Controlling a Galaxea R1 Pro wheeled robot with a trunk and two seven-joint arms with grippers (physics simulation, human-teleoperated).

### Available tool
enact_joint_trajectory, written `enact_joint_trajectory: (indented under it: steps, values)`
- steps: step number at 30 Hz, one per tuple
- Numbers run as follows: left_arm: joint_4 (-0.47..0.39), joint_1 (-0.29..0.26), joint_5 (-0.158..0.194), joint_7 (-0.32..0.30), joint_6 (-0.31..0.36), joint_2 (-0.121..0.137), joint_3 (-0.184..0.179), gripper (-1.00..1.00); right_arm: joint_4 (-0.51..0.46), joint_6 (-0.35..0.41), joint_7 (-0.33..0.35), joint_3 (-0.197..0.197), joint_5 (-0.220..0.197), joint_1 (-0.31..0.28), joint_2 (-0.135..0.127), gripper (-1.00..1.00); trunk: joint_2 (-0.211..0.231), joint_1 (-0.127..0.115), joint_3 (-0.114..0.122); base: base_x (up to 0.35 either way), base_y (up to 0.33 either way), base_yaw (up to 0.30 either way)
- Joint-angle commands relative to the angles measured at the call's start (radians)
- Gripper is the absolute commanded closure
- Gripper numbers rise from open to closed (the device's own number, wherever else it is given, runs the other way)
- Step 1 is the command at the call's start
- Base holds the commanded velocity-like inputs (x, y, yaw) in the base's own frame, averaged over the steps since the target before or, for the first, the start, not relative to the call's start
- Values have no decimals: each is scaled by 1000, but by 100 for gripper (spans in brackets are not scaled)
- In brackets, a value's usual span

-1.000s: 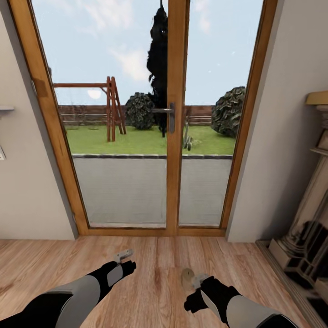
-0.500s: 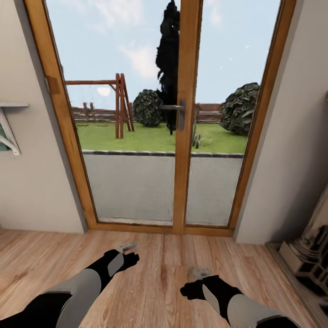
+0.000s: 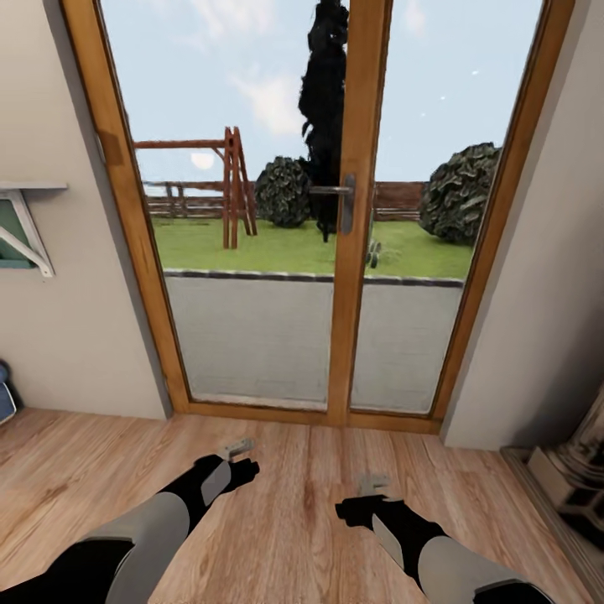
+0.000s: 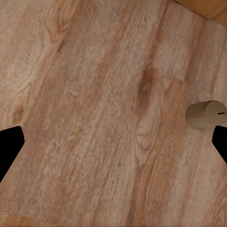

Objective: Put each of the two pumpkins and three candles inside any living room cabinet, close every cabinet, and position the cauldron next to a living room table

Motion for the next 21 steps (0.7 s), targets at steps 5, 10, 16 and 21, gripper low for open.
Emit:
enact_joint_trajectory:
  steps: [5,10,16,21]
  values:
    - [0,0,1,9,4,-6,1,-100,-2,-1,0,7,-9,0,-6,-100,0,0,-8,0,0,-143]
    - [1,0,0,10,3,-7,0,-100,-5,-4,0,7,-9,0,-9,-100,0,0,-15,0,0,-181]
    - [-1,0,-6,5,3,-8,-11,-100,-9,-21,-2,5,-9,0,-24,-100,0,0,-20,0,0,-83]
    - [-8,0,-9,2,4,-8,-61,-100,-9,-21,-2,6,-9,0,-24,-100,0,0,-20,0,0,-4]
